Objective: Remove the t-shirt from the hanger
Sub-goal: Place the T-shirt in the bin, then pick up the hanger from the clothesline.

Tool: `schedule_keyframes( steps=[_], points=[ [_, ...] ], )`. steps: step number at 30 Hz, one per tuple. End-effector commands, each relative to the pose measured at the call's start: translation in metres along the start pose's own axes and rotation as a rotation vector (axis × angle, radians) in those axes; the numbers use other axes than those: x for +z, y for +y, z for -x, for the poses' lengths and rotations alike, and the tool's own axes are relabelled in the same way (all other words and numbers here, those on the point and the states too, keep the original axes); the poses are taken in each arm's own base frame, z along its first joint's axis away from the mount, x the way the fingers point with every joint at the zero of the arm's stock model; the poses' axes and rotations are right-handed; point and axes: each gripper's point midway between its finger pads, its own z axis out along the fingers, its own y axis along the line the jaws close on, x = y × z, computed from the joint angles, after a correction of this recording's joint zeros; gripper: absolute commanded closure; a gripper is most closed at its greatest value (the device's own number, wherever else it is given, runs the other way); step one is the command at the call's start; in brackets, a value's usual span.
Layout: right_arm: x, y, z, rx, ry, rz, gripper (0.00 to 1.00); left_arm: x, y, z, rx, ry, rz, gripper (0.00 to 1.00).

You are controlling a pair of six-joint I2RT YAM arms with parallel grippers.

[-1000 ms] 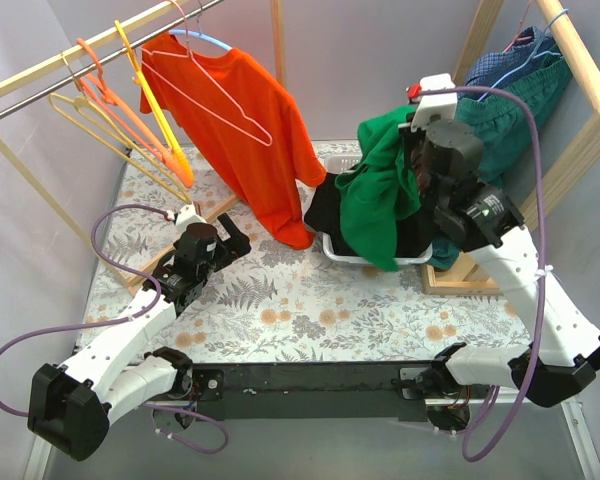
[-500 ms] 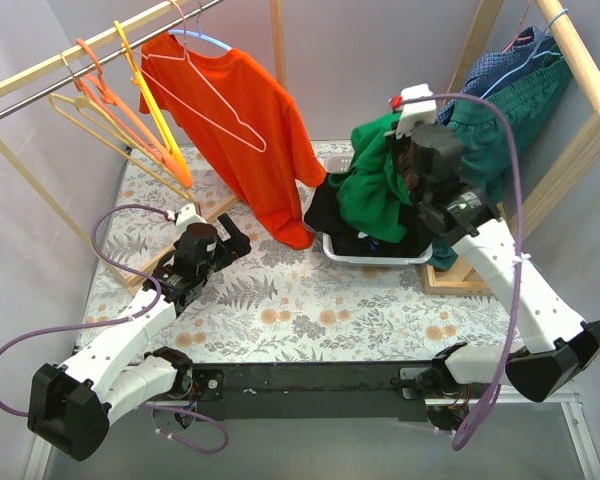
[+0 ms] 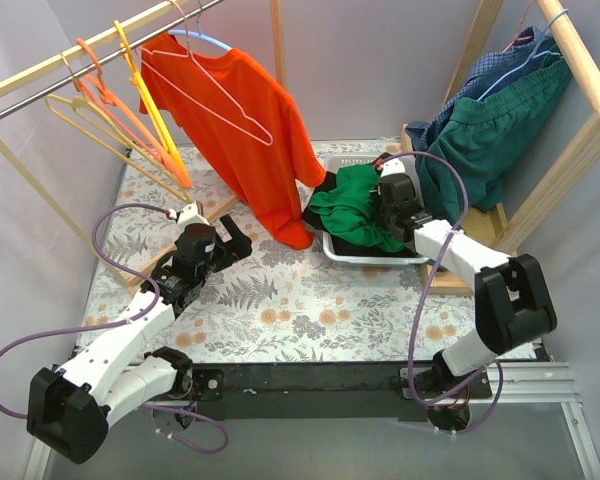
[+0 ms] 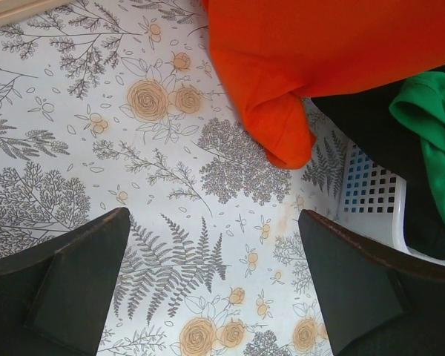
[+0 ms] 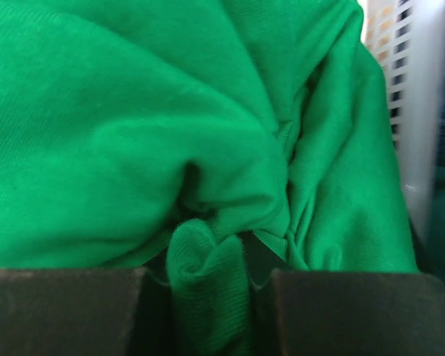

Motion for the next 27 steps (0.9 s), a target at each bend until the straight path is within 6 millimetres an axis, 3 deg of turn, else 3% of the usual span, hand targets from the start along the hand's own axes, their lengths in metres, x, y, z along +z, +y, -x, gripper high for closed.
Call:
schedule_keyframes(
  steps=[1, 2, 3, 5, 6, 8, 9, 11, 12, 14, 17, 19, 27],
  points=[
    [0.029, 0.015, -0.052, 0.083, 0.159, 0.047, 0.96, -0.005, -0.004, 0.005, 0.008, -0.012, -0.028, 0.02],
    [0.029, 0.014, -0.061, 0.096, 0.178, 0.031, 0.9, -0.005, -0.003, 0.005, 0.008, -0.01, -0.025, 0.02],
    [0.027, 0.014, -0.06, 0.11, 0.169, 0.03, 0.72, -0.005, -0.002, 0.003, 0.008, -0.008, -0.023, 0.02],
    [0.014, 0.009, -0.042, 0.147, 0.101, 0.016, 0.56, -0.004, -0.001, 0.002, 0.01, -0.005, -0.02, 0.02],
    [0.001, 0.005, -0.023, 0.161, 0.046, 0.017, 0.46, -0.004, -0.001, 0.002, 0.011, -0.006, -0.021, 0.02],
    [-0.013, 0.002, 0.002, 0.161, -0.022, 0.022, 0.42, -0.004, -0.001, 0.002, 0.011, -0.005, -0.02, 0.02],
    [-0.029, -0.001, 0.028, 0.169, -0.073, 0.027, 0.39, -0.004, 0.0, 0.001, 0.011, -0.005, -0.017, 0.02],
    [-0.045, -0.002, 0.051, 0.166, -0.117, 0.048, 0.37, -0.004, 0.0, 0.0, 0.011, -0.003, -0.02, 0.02],
    [-0.059, -0.002, 0.077, 0.173, -0.172, 0.066, 0.35, -0.003, 0.0, 0.0, 0.012, -0.003, -0.018, 0.02],
    [-0.085, 0.005, 0.109, 0.148, -0.232, 0.13, 0.32, -0.003, -0.001, 0.0, 0.013, -0.002, -0.021, 0.02],
    [-0.112, 0.017, 0.137, 0.088, -0.296, 0.203, 0.3, -0.002, -0.001, -0.002, 0.015, 0.007, -0.021, 0.02],
    [-0.133, 0.036, 0.157, 0.047, -0.37, 0.303, 0.3, -0.002, -0.001, -0.003, 0.012, 0.01, -0.025, 0.02],
    [-0.258, 0.077, 0.258, -0.162, -0.81, 0.648, 0.24, -0.001, -0.001, -0.006, 0.015, 0.017, -0.033, 0.02]
  ],
)
